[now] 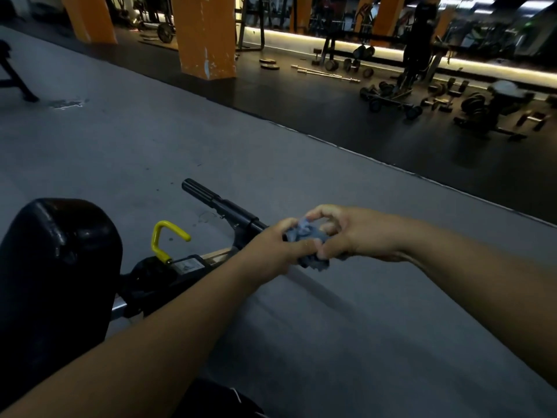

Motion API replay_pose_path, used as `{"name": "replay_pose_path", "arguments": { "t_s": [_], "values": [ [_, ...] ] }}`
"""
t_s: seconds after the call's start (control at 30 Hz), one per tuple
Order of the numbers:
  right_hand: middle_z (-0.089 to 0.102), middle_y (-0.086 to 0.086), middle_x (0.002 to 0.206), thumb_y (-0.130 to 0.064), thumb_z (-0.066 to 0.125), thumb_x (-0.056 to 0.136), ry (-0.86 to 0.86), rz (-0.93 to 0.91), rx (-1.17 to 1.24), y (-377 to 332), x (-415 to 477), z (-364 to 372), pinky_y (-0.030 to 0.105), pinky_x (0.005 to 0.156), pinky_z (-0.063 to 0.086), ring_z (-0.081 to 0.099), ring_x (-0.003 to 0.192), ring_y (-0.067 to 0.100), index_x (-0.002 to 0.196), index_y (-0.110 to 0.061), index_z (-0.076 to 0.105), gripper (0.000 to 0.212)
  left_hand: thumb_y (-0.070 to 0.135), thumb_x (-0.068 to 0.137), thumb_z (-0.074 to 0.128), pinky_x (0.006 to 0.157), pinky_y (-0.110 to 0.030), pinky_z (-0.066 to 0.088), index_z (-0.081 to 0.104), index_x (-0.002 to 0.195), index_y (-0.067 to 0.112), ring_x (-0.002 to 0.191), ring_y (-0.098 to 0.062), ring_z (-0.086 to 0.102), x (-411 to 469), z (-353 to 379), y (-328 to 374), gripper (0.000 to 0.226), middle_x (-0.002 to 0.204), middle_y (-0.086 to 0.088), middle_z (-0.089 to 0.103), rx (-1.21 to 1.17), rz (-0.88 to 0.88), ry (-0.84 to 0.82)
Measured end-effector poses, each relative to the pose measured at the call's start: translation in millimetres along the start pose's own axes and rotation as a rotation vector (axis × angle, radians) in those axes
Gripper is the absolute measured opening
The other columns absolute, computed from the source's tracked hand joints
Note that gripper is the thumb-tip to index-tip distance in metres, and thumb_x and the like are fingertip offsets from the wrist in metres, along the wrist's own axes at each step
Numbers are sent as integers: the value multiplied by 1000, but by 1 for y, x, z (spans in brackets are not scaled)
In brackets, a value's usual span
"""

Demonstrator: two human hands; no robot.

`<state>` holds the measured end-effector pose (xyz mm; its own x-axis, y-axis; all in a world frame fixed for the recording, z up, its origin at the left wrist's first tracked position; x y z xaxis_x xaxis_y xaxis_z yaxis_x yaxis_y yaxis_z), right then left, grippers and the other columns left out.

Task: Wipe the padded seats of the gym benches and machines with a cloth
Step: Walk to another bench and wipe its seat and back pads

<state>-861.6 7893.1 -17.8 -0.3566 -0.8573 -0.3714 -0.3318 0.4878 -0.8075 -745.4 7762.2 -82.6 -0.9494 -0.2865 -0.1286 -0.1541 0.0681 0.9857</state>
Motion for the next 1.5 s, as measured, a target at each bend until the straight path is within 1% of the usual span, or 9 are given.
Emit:
{"name": "replay_pose_path", "arguments": {
  "t_s": [0.17,0.5,0.67,0.77,0.83,1.07,1.23,1.4,1.5],
  "values": [
    [71,5,86,-4,67,89,299,-1,-131,-1,8,-20,27,59,40,54,72,14,99,-19,68,18,43,78,79,75,-27,50,60,106,18,89,-11,66,-8,-13,-2,42,96,1,70,-120,-78,-45],
    [67,-3,76,-24,67,93,326,-172,-33,-57,13,-5,30,64,49,62,70,11,86,-20,64,9,27,84,72,103,-50,48,61,122,5,114,-33,64,-13,-16,20,46,121,-17,68,-191,106,-57],
    [71,17,114,11,59,90,-47,-87,412,-50,17,-7,36,83,60,70,104,30,120,-3,61,33,13,91,69,70,-31,54,61,110,12,78,-17,70,-25,-43,37,20,89,-5,71,-225,122,128],
    [75,17,99,6,58,92,158,-59,481,-43,31,0,34,72,62,74,85,27,115,2,64,24,21,86,76,64,-24,53,46,128,25,77,-7,70,-38,-49,38,51,99,2,62,-69,-2,63],
    [75,19,96,-8,63,94,212,-20,461,-44,38,8,34,66,61,74,80,27,110,5,65,21,13,89,72,54,-19,51,54,109,15,65,-6,68,-41,-48,35,27,88,2,66,-40,-4,95],
    [74,16,91,-14,58,95,-11,113,717,-48,42,24,33,62,61,73,71,24,103,-1,66,17,32,104,46,63,-35,57,66,98,18,67,-21,68,-47,-63,29,25,78,-3,74,-564,-180,331],
    [75,7,105,-17,66,78,-190,232,555,-39,46,39,46,101,48,72,88,20,104,-14,71,27,39,102,49,72,-37,47,58,86,19,79,-23,58,-58,-89,32,27,87,-8,62,21,-28,587],
    [73,8,109,-3,69,81,-121,54,625,-66,63,53,45,82,60,73,89,22,125,-26,48,53,24,85,78,95,-45,53,35,140,30,104,-28,63,-92,-123,56,71,123,-12,57,118,-31,516],
    [69,5,108,-8,74,87,-31,-163,106,-87,81,79,35,75,56,71,92,21,115,-22,64,34,12,82,75,84,-26,47,42,140,26,100,-17,59,-115,-149,69,69,118,0,57,649,-62,487]
  ]
}}
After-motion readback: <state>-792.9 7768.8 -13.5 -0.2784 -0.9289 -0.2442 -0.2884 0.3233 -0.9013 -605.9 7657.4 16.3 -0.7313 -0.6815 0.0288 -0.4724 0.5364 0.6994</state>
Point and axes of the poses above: each hand's wrist, its own x-axis towards the middle knuckle, its own z-axis out of the palm, y = z × x, the point moved 1 cm from there along x, towards the middle knuckle
